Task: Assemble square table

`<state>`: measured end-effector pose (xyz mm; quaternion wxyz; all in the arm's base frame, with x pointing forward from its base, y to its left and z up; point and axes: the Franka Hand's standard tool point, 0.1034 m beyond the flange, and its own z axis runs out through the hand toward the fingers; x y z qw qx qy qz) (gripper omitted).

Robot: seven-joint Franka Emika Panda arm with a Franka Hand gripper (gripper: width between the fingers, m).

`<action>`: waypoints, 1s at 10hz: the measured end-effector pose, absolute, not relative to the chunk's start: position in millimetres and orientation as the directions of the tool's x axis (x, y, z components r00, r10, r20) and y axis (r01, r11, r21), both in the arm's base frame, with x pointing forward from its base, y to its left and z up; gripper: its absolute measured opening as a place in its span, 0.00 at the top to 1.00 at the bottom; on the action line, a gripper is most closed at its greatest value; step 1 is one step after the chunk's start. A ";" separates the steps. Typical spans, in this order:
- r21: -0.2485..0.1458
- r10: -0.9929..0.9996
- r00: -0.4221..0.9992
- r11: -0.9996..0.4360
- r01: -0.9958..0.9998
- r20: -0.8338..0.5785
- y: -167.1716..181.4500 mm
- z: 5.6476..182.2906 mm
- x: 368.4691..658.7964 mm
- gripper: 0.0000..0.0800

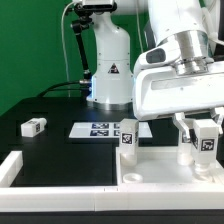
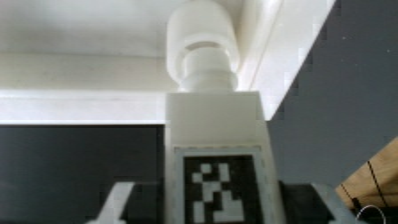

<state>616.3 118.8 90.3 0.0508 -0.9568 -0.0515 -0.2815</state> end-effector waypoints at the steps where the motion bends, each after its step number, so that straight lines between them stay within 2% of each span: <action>1: -0.068 0.071 0.838 -0.989 0.127 0.541 119.1 88.0 615.2 0.64; 5: -0.068 0.065 0.831 -0.990 0.122 0.553 119.0 83.7 621.7 0.64; 8: -0.068 0.061 0.837 -0.991 0.117 0.544 118.6 70.7 619.9 0.64; 10: -0.054 0.067 0.827 -0.992 0.117 0.558 119.3 70.4 619.0 0.64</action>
Offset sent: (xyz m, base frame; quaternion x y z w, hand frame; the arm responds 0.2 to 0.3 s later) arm 0.0120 0.0017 -0.0060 -0.0085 0.0101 0.0131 0.9998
